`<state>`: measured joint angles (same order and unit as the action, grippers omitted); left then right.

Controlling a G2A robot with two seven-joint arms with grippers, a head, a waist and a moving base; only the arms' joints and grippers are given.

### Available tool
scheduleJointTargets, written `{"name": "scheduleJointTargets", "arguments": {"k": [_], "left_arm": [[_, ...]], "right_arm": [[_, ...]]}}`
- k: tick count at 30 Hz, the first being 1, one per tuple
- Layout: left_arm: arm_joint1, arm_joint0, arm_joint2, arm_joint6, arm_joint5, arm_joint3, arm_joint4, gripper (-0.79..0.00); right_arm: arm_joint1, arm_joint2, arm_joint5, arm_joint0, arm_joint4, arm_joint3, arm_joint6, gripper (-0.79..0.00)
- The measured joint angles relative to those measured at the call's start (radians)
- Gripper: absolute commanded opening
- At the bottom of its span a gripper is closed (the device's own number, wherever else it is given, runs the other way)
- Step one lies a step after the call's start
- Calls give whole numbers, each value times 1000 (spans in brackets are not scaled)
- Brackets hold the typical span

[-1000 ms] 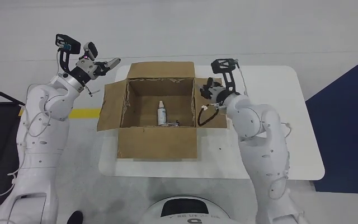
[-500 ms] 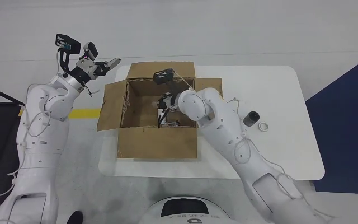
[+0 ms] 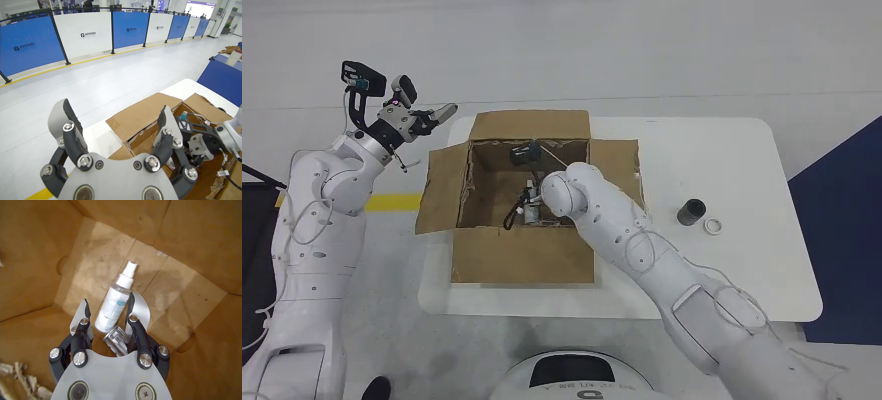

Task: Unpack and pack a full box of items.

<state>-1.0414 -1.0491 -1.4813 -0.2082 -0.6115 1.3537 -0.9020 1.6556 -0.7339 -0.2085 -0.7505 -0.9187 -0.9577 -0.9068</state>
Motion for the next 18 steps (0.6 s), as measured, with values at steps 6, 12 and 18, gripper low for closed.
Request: {"name": "scheduleJointTargets", "arguments": {"k": [6, 12, 18], "left_arm": [[0, 0, 0, 0, 0, 0, 0, 0], [0, 0, 0, 0, 0, 0, 0, 0], [0, 0, 0, 0, 0, 0, 0, 0]], "right_arm": [[27, 33, 8, 23, 8, 73, 56, -400], [58, 73, -16, 45, -5, 150, 87, -413], [92, 105, -31, 67, -6, 227, 105, -456]]}}
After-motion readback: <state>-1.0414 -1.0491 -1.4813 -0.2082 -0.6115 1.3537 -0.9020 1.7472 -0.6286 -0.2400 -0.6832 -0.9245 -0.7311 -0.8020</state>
